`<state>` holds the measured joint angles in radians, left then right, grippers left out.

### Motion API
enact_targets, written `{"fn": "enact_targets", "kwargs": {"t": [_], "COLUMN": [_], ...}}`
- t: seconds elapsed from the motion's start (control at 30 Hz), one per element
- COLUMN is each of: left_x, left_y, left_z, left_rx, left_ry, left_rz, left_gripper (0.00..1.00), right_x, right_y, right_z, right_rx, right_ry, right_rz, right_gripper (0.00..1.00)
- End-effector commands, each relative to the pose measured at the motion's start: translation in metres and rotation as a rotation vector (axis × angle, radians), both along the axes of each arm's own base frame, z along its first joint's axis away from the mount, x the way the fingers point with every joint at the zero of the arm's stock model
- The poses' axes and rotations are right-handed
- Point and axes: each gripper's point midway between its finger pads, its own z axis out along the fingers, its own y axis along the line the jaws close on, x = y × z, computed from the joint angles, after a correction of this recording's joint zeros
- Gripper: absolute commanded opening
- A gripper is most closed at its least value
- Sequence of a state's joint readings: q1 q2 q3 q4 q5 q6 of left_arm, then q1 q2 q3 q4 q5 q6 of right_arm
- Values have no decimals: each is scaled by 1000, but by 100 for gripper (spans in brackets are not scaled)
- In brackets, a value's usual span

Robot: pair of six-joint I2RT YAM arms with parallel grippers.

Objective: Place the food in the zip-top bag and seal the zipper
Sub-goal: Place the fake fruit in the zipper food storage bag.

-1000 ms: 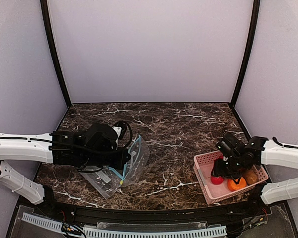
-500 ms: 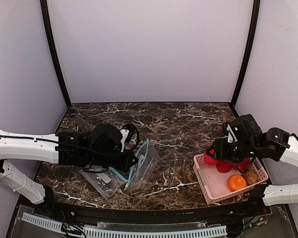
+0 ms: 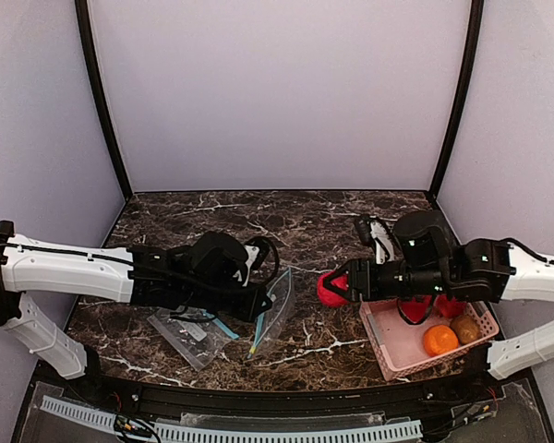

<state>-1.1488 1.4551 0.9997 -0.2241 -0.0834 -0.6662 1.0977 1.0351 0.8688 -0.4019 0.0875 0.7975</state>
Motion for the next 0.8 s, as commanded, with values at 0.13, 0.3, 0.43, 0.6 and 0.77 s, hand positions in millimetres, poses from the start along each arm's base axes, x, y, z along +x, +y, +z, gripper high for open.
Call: {"fn": "enact_targets", "kwargs": {"t": [0.13, 0.3, 0.43, 0.6, 0.77], "left_x": [0, 0, 0, 0, -1], "left_y": [-6, -7, -7, -6, -5], "left_z": [5, 5, 5, 6, 6], "left_rx": [-28, -34, -36, -41, -44], "left_ry": [9, 10, 12, 7, 4], "left_rz": [-6, -9, -9, -5, -4], "left_gripper": [1, 1, 1, 1, 1], "right_x": [-6, -2, 1, 11, 14], "right_y": [74, 98, 114, 113, 103], "right_z": [51, 45, 38, 11, -23], "right_rx": [254, 247, 230, 163, 80], "right_ry": [-103, -102, -100, -58, -19], "right_rz": [142, 160, 172, 102, 51], "right_gripper": [45, 45, 44, 44, 43]}}
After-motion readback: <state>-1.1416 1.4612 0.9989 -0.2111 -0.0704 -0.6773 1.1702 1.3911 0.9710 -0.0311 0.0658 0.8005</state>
